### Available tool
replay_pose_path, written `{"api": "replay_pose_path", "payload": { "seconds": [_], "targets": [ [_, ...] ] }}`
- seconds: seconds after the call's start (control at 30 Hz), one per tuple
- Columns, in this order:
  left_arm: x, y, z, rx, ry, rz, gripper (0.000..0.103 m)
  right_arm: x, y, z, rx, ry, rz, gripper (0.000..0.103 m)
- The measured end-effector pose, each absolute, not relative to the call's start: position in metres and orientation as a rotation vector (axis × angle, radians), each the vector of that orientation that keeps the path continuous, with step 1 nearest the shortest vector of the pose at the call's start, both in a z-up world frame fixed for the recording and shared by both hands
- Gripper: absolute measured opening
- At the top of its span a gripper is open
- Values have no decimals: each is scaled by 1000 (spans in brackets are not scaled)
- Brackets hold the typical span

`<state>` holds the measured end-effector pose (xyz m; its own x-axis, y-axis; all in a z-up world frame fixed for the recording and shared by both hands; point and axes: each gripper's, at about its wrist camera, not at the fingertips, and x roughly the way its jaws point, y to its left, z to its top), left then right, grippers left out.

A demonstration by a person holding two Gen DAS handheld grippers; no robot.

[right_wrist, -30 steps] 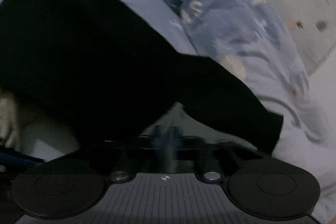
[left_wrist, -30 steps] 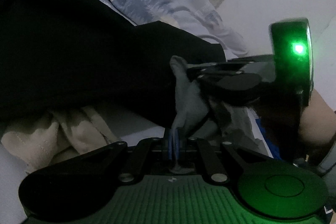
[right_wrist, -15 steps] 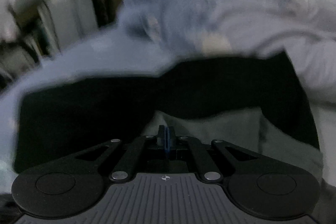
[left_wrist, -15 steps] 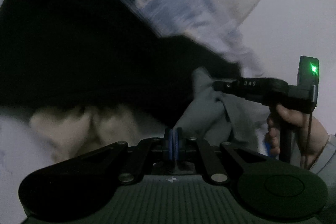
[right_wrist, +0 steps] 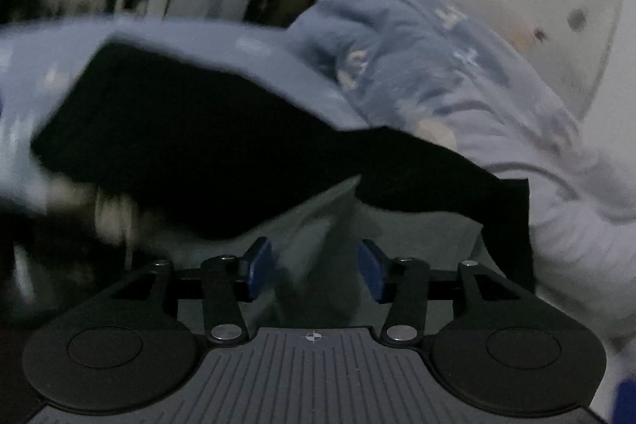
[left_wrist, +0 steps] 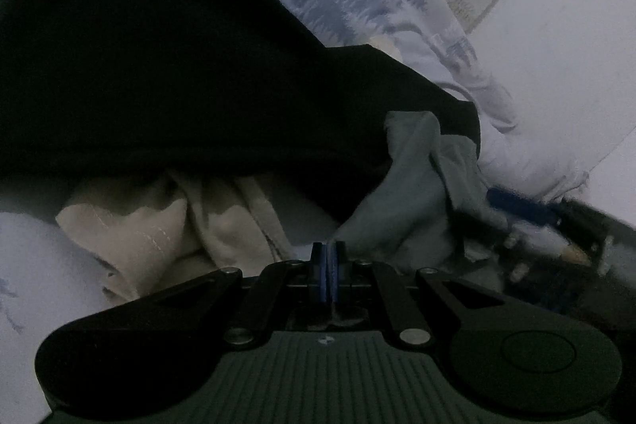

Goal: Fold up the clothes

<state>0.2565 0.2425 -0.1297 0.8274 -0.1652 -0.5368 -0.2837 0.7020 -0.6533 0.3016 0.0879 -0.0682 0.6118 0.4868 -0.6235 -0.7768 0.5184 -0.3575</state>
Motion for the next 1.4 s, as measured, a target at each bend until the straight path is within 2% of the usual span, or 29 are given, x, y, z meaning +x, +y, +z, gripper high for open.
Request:
{"api": "replay_pose_path", "payload": {
  "seconds": [0.07, 0.13, 0.37, 0.5, 0.67, 0.7, 0.73, 0.77, 0.9, 1.07, 1.1, 1.23, 1.37, 1.4],
  "targets": [
    [259, 242, -130, -799, 607, 74, 7, 297, 90, -78, -747, 457, 760, 50],
    [261, 241, -130, -795, 606, 80, 7, 313, 84, -76, -714, 476, 714, 40],
    [262, 238, -130, -770, 616, 91, 7, 399, 40, -59, -482, 586, 505, 41],
    [263, 237, -131, -752, 616, 97, 7, 375, 34, -44, -458, 530, 617, 42],
    [262, 235, -129, -736, 611, 100, 7, 334, 76, -60, -627, 489, 880, 45],
    [262, 235, -129, -733, 611, 101, 7, 337, 83, -65, -639, 497, 894, 43],
    [262, 235, -129, -731, 612, 102, 7, 345, 87, -68, -624, 517, 898, 12],
    [262, 234, -129, -726, 612, 104, 7, 353, 91, -70, -615, 532, 892, 5],
    [262, 233, -130, -716, 613, 112, 7, 400, 82, -58, -535, 585, 749, 2],
    [263, 233, -129, -707, 613, 114, 7, 439, 35, -28, -370, 633, 642, 5],
    [263, 233, -129, -705, 613, 115, 7, 436, 23, -23, -357, 634, 649, 9],
    [263, 232, -128, -680, 612, 119, 8, 411, -37, -22, -296, 675, 609, 39],
    [263, 229, -124, -607, 603, 148, 12, 383, -117, -31, -196, 704, 433, 44],
    [263, 227, -123, -579, 600, 170, 13, 375, -139, -33, -161, 708, 366, 48]
  ]
}}
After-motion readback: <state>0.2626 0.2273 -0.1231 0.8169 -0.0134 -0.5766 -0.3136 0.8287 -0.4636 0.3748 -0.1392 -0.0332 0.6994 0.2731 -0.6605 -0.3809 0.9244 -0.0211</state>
